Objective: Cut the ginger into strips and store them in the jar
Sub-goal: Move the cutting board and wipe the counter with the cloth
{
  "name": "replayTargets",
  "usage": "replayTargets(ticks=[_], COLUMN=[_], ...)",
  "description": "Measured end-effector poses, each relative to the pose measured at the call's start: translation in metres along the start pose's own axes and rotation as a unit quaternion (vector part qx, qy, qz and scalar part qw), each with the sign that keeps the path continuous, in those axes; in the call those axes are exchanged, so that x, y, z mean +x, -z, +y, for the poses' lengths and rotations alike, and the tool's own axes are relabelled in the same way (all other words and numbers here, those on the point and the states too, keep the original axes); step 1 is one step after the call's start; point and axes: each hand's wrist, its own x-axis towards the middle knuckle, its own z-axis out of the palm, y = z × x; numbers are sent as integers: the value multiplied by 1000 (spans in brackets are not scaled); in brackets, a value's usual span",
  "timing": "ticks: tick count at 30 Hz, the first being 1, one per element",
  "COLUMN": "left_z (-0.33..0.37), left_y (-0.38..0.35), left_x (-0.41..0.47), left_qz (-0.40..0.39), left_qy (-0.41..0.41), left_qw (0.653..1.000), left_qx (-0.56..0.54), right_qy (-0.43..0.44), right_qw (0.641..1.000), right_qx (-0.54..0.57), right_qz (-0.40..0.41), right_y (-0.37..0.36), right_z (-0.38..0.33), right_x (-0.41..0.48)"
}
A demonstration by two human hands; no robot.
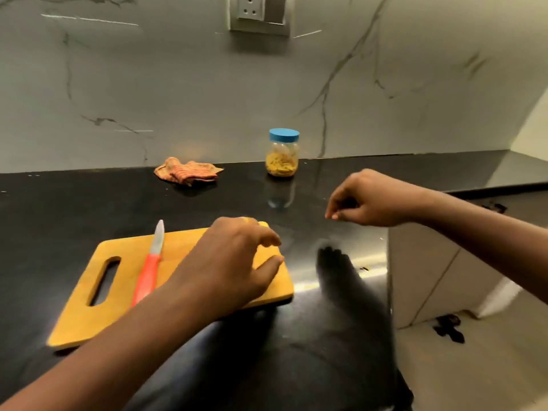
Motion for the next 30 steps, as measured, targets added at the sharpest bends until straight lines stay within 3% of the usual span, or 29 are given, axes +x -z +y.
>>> replayTargets(ticks=[6, 12, 18, 26, 30], left_z=[57, 73, 78, 85, 85], left_y=[-34, -62, -71, -80, -84], left_x=[38, 53, 61, 73, 86], left_qz=[-45, -83, -79, -79, -62], left_qy=[-44, -12, 22, 22, 22], left_qw=[998, 996, 997, 996, 997], left_qx=[-28, 14, 9, -36, -40], right_qy=[-61, -15, 17, -7, -48], right_qw=[998, 997, 997, 997, 991], right_qx=[17, 73, 44, 49, 68], right_qz=[-1, 30, 59, 64, 108], right_y=[-25, -40, -41, -46, -34], right_z=[16, -2, -11, 4, 42], right_x=[-72, -88, -79, -82, -71])
